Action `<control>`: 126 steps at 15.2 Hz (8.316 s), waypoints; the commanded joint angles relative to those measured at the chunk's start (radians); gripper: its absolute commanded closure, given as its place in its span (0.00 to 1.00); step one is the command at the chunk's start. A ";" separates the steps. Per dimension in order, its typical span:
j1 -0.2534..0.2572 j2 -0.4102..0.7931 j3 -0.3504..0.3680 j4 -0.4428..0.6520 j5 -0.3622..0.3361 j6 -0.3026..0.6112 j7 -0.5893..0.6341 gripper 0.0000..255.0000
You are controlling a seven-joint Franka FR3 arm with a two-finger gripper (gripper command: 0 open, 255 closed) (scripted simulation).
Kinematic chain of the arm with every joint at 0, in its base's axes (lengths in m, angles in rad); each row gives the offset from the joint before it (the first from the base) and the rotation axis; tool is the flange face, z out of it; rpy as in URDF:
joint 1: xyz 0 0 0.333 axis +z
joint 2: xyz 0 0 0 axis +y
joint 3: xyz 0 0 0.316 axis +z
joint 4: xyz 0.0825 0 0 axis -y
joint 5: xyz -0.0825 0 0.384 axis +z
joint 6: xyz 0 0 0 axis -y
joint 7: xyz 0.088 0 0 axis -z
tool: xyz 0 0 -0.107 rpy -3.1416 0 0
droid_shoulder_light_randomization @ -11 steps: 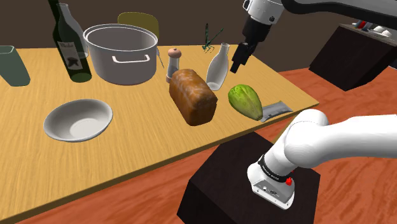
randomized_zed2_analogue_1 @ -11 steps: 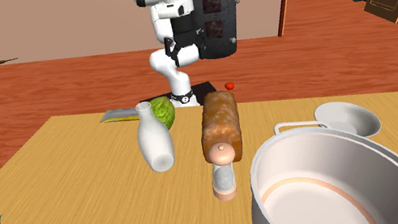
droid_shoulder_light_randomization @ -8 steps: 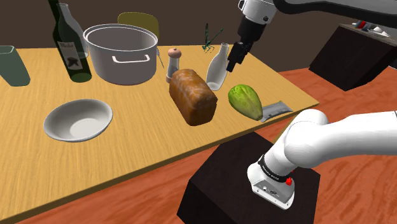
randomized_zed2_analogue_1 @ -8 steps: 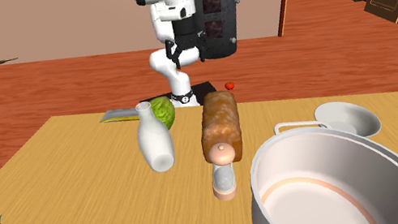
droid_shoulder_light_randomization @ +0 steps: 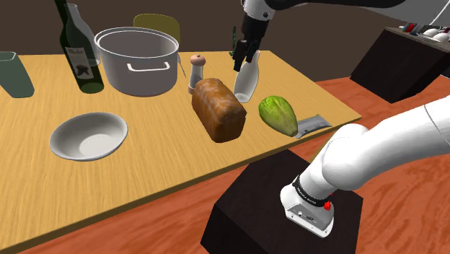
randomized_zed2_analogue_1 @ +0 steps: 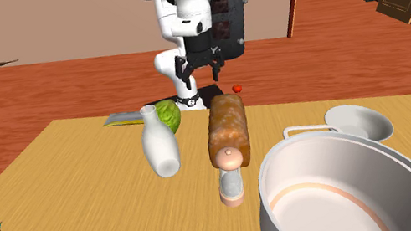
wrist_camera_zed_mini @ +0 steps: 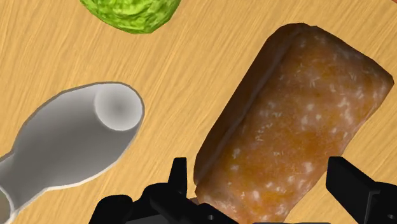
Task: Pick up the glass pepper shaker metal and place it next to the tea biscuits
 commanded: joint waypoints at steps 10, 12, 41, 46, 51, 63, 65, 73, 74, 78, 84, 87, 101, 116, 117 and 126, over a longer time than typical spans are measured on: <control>-0.002 0.448 0.004 0.382 -0.061 0.049 -0.037 0.00; -0.001 0.532 0.005 0.474 -0.072 0.040 -0.044 0.00; -0.004 0.725 0.000 0.604 -0.096 0.097 -0.057 1.00; -0.003 0.721 0.000 0.652 -0.094 0.045 -0.064 1.00; -0.003 0.721 0.001 0.720 -0.092 -0.021 -0.073 1.00; -0.027 0.638 -0.013 0.750 -0.087 -0.128 -0.127 1.00; -0.044 0.577 -0.024 0.689 -0.086 -0.124 -0.155 1.00; -0.107 0.370 -0.083 0.516 -0.093 -0.140 -0.281 1.00; -0.114 0.347 -0.092 0.501 -0.095 -0.145 -0.298 1.00; -0.145 0.266 -0.129 0.455 -0.106 -0.170 -0.368 1.00; -0.190 0.169 -0.192 0.424 -0.128 -0.218 -0.482 1.00; -0.212 0.133 -0.227 0.426 -0.141 -0.245 -0.544 1.00; -0.300 0.075 -0.414 0.537 -0.193 -0.359 -0.844 1.00; -0.316 -0.020 -0.413 0.246 -0.227 -0.163 -0.798 1.00; -0.317 -0.025 -0.414 0.229 -0.229 -0.150 -0.796 1.00; -0.326 -0.054 -0.425 0.086 -0.248 -0.035 -0.776 1.00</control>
